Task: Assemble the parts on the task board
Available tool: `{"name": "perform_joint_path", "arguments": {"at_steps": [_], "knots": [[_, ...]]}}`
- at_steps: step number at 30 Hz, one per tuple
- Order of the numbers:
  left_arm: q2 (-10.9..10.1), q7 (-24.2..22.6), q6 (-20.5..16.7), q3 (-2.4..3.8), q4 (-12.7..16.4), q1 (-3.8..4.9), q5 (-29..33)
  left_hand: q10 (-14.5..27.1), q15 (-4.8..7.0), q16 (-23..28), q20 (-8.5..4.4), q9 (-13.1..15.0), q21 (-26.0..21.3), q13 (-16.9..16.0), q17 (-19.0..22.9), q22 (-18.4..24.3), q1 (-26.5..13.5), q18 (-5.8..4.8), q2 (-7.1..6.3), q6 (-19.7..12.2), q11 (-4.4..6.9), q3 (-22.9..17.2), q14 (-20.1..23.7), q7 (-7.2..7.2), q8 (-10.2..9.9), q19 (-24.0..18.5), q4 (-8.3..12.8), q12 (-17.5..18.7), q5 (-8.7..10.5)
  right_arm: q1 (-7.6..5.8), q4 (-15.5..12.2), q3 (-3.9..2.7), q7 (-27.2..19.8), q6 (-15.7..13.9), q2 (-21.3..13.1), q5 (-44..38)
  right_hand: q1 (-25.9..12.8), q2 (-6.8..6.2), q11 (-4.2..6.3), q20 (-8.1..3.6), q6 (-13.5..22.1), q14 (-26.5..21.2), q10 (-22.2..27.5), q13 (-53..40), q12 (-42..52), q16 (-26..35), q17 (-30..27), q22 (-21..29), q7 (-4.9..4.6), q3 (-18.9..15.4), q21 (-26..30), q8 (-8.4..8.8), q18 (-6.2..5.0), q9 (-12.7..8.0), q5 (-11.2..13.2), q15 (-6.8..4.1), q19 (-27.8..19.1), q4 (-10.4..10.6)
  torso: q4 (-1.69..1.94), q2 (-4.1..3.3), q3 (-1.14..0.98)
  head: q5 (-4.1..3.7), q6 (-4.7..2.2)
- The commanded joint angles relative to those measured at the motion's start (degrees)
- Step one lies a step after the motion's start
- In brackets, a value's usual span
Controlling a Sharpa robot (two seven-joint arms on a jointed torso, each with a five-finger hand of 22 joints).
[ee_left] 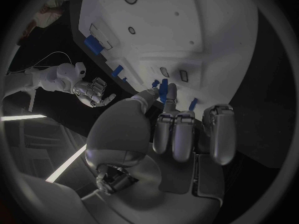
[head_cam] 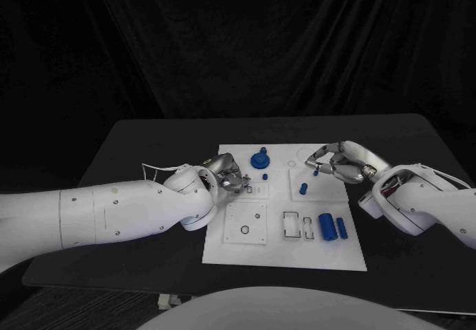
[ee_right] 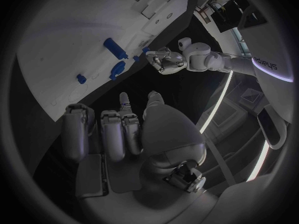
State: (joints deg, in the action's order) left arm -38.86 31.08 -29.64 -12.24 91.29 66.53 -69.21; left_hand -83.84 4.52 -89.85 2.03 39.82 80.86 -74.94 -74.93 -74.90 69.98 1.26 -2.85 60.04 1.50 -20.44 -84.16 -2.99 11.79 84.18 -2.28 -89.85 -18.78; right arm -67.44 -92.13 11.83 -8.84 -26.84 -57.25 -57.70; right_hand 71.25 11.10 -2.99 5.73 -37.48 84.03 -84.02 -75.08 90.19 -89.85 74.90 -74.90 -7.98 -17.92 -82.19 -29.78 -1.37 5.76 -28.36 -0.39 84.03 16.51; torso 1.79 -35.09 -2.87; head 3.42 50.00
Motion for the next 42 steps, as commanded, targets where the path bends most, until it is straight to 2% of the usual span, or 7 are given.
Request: {"name": "perform_joint_path", "arguments": {"at_steps": [1,4,7,21,27,34,42], "knots": [[0.1,-1.3,-2.9,0.07,0.3,-0.24,-3.0,-6.2,0.39,-0.1,-0.45,0.8,0.2,-15.1,-15.1,-11.8,0.3,0.77,-0.21,0.1,0.43,-3.4,-5.8,0.52,0.3,2.2,2.8,-0.2,0.83,0.24,-0.4,-0.03,-0.8,-1.6,-0.1,-0.1,0.5,-0.09,-0.11,0.20,0.3,6.0,-6.0,-14.9,-0.2,-0.1,15.1,-11.9,-0.06,0.1,0.2,0.25,-1.01,-0.1,-0.3,-0.02,0.4,-0.4,0.00,0.07,0.00,-0.11,0.00],[0.1,-1.1,-2.6,0.07,0.5,-0.35,-3.2,-6.2,0.46,-0.1,-0.51,0.7,0.1,-15.1,-15.1,-11.8,0.0,0.78,-0.33,0.1,0.50,-3.4,-5.8,0.63,0.3,2.2,2.0,-0.2,2.21,0.31,-0.5,-0.03,-0.9,-1.6,-0.1,-0.1,0.5,-0.09,-0.11,0.20,0.3,6.0,-6.0,-14.9,-0.2,-0.1,15.1,-11.9,-0.06,0.1,0.2,0.25,-1.01,-0.1,-0.3,-0.02,0.4,-0.4,0.10,0.08,0.05,-0.20,0.00],[0.1,-1.0,-2.4,0.07,0.5,-0.46,-3.4,-6.2,0.48,-0.1,-0.55,0.6,0.1,-15.1,-15.1,-11.8,0.0,0.77,-0.35,0.1,0.52,-3.4,-5.8,0.63,0.3,2.2,1.6,-0.2,2.81,0.42,-0.6,-0.03,-0.9,-1.6,-0.1,-0.1,0.7,-0.13,-0.10,0.19,0.3,6.0,-6.0,-14.9,-0.2,-0.1,15.1,-11.9,-0.07,0.1,0.2,0.27,-1.01,-0.1,-0.3,-0.03,0.4,-0.4,0.07,0.08,0.06,-0.10,0.00],[0.6,0.4,1.0,0.07,0.6,-0.81,-3.5,-6.2,0.51,-0.1,-0.60,0.2,-0.1,-15.1,-15.1,-11.8,-0.8,0.80,-0.52,0.2,0.54,-3.1,-5.8,0.64,0.2,2.2,0.2,-0.2,3.31,0.71,-0.6,-0.03,-1.2,-1.8,0.0,-0.1,1.1,-0.22,-0.11,0.18,0.4,6.0,-6.0,-14.9,-0.2,-0.1,15.1,-11.9,-0.07,0.3,0.2,0.28,-1.02,-0.1,-0.4,-0.02,0.4,-0.5,-0.03,-0.04,0.02,0.15,0.00],[0.7,0.7,1.8,0.07,0.3,-1.28,-3.5,-6.2,0.53,-0.1,-0.61,0.1,-0.1,-15.1,-15.1,-11.8,-0.7,0.81,-0.57,0.2,0.56,-3.1,-5.8,0.69,0.1,2.2,0.1,-0.2,3.68,0.73,-0.6,-0.03,-1.3,-1.9,-0.1,-0.1,1.3,-0.27,-0.12,0.18,0.4,6.0,-6.0,-14.9,-0.2,-0.1,15.1,-11.9,-0.07,0.3,0.2,0.27,-1.01,-0.1,-0.5,-0.02,0.4,-0.5,-0.07,-0.03,0.00,0.14,0.00],[1.1,0.2,1.5,0.07,-0.4,-1.74,-3.5,-6.2,0.57,-0.1,-0.65,-0.2,-0.3,-15.1,-15.1,-11.7,-0.5,0.83,-0.53,0.3,0.61,-3.0,-5.8,0.73,0.0,2.2,-0.5,-0.2,5.11,0.76,-0.5,-0.03,-1.4,-1.9,0.0,-0.1,1.4,-0.32,-0.13,0.18,0.4,6.0,-6.0,-14.9,-0.2,-0.1,15.1,-11.9,-0.07,0.3,0.2,0.27,-1.02,-0.1,-0.5,-0.02,0.4,-0.5,-0.07,-0.01,0.00,0.21,0.00],[1.5,-0.4,0.8,0.07,-1.0,-1.87,-3.5,-6.2,0.58,-0.1,-0.67,-0.3,-0.4,-15.1,-15.1,-11.7,-0.3,0.84,-0.50,0.3,0.62,-2.9,-5.8,0.73,0.0,2.2,-0.8,-0.2,5.77,0.78,-0.4,-0.03,-1.4,-1.9,0.0,-0.1,1.5,-0.34,-0.13,0.18,0.4,6.0,-6.0,-14.9,-0.2,-0.1,15.1,-11.9,-0.08,0.3,0.3,0.27,-1.03,-0.1,-0.5,-0.02,0.4,-0.6,0.05,-0.07,0.03,-0.04,0.00]]}}
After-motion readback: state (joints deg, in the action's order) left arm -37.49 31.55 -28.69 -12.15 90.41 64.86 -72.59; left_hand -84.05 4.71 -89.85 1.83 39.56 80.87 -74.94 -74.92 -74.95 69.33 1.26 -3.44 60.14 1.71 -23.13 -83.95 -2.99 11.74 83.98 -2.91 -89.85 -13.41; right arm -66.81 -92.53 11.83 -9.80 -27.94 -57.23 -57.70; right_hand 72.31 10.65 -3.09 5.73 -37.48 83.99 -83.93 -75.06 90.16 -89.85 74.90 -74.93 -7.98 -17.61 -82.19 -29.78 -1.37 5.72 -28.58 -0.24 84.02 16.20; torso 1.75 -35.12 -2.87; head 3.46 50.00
